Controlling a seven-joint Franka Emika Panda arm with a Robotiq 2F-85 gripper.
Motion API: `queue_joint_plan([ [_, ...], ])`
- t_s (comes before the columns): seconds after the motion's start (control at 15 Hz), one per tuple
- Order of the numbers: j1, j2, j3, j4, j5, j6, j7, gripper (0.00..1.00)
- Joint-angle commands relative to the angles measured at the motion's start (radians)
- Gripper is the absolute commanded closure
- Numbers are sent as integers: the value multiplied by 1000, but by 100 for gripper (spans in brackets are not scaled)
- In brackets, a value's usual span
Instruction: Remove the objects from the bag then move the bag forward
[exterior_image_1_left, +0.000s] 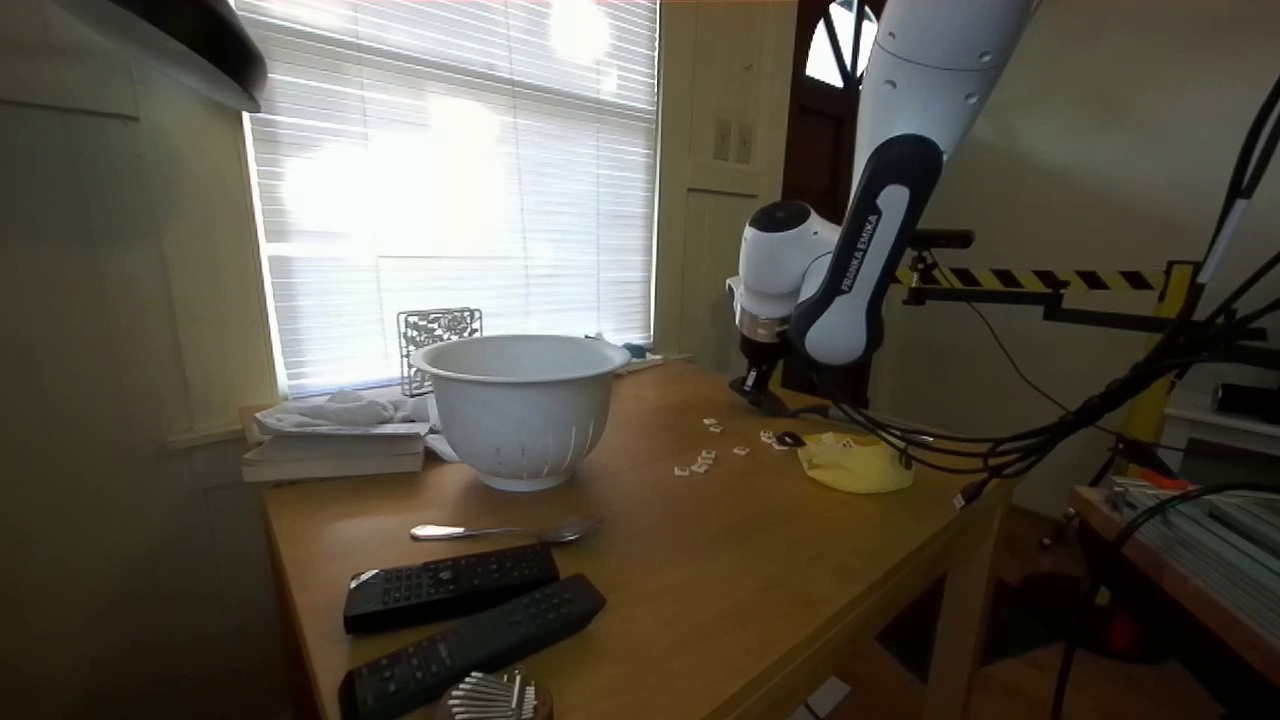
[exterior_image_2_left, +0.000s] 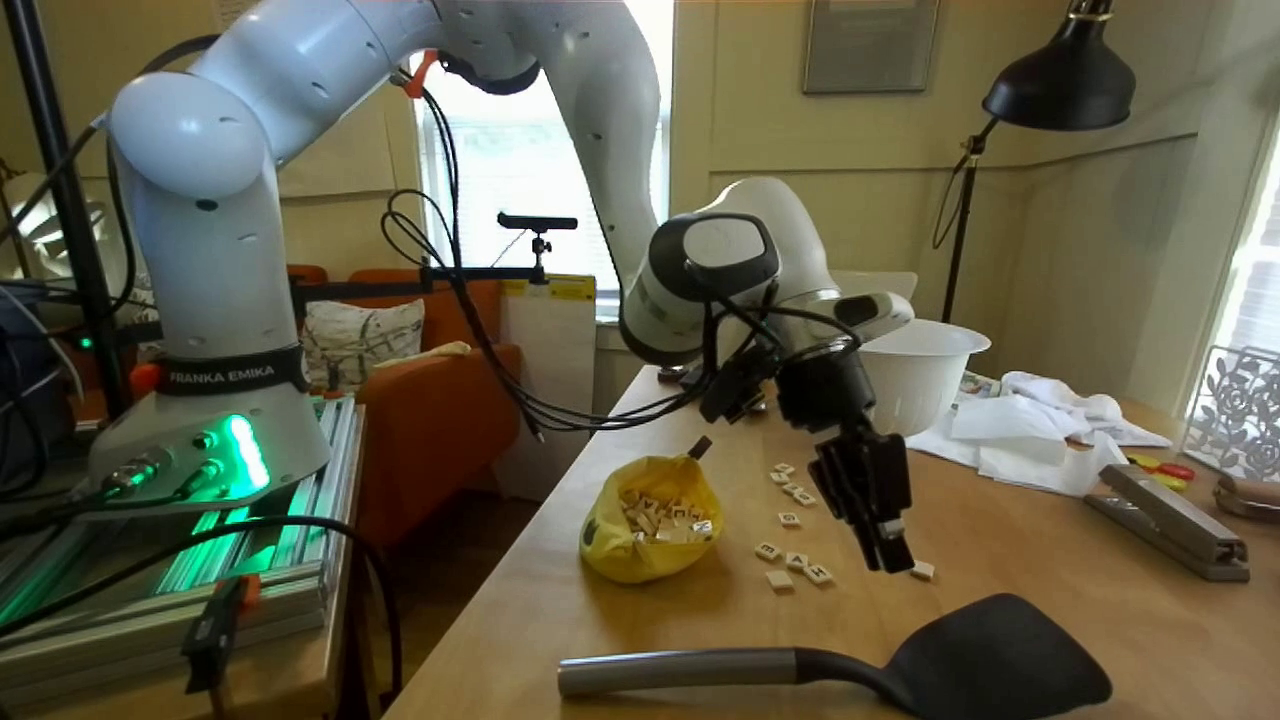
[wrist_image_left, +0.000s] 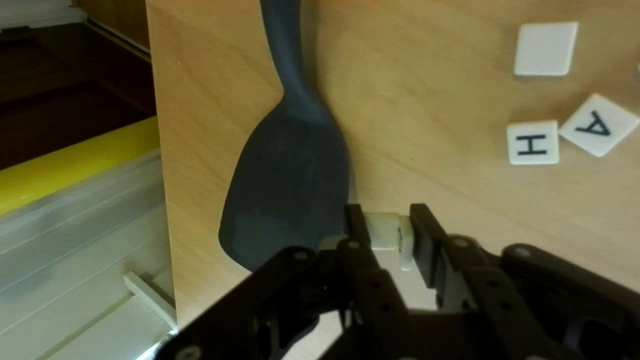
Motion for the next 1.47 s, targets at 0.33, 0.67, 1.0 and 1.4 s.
queue_joint_plan([
  [0.33, 154, 193, -119, -45, 28, 121, -25, 35],
  [0.67, 183, 223, -138, -65, 46, 163, -55, 2],
  [1.0, 199, 229, -149, -90, 63, 194, -84, 0],
  [1.4, 169, 154, -116, -112, 50, 157, -147, 0],
])
